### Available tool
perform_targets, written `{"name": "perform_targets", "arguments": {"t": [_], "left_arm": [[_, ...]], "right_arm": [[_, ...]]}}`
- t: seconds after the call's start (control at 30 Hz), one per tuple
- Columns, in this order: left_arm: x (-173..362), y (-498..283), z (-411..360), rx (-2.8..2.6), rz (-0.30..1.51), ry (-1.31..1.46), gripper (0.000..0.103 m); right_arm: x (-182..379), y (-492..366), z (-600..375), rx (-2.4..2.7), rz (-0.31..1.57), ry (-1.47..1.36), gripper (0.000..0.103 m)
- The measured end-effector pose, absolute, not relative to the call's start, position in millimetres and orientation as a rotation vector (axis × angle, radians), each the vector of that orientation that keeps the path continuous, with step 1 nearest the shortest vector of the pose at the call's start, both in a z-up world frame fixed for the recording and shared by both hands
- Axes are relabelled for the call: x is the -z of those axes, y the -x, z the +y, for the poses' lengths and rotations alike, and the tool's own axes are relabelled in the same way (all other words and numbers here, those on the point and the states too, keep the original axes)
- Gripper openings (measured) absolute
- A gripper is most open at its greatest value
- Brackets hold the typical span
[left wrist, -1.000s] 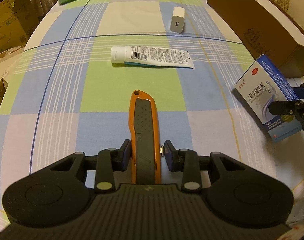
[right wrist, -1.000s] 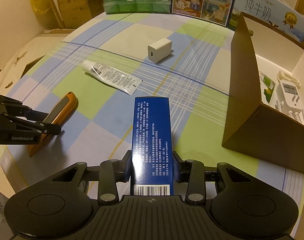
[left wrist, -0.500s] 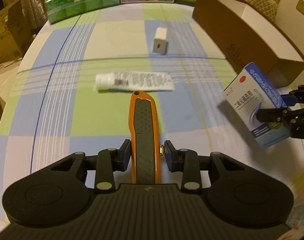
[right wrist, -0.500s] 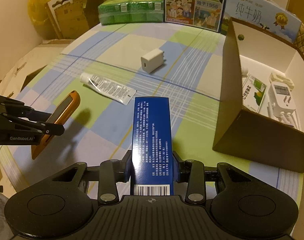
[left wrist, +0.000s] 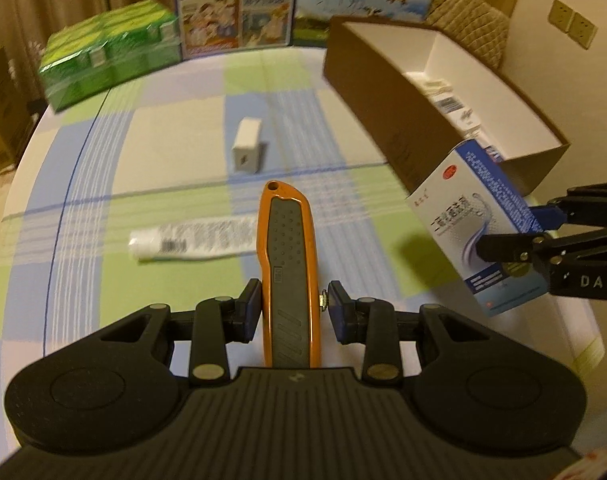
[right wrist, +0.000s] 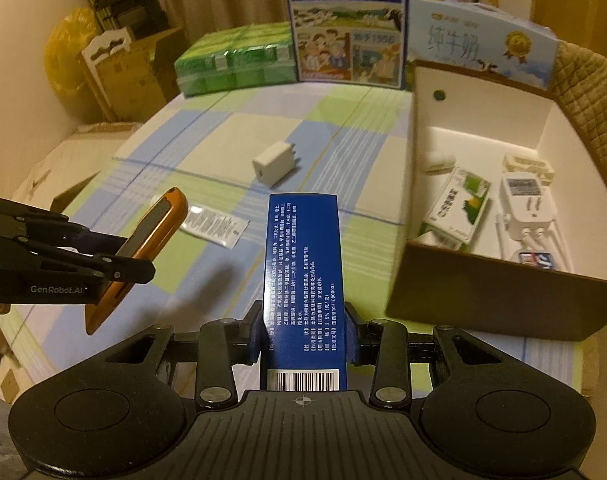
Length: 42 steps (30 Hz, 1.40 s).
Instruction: Organize rigid objects
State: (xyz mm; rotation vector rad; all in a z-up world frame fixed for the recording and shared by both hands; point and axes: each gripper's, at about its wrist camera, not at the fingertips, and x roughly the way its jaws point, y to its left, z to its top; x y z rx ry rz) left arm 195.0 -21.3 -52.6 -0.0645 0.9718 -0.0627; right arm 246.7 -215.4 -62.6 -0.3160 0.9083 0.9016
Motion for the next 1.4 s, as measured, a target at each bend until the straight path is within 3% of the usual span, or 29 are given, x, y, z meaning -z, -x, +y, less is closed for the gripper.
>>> {"name": "perform_targets", "arguments": {"t": [0.8,1.4], "left_arm": [[2.3,-279.7,-121.1,0.227,0.872,0.024,0.03],[3.7,-408.6,-182.7,0.236,0.873,0.026,0.03]], "right_arm": [[-4.1,-328.3,-295.4,-0.84,0.824,0.086,0.036],[1.7,-453.5,-296.1,-0.749,0.795,0.176,0.036]]}}
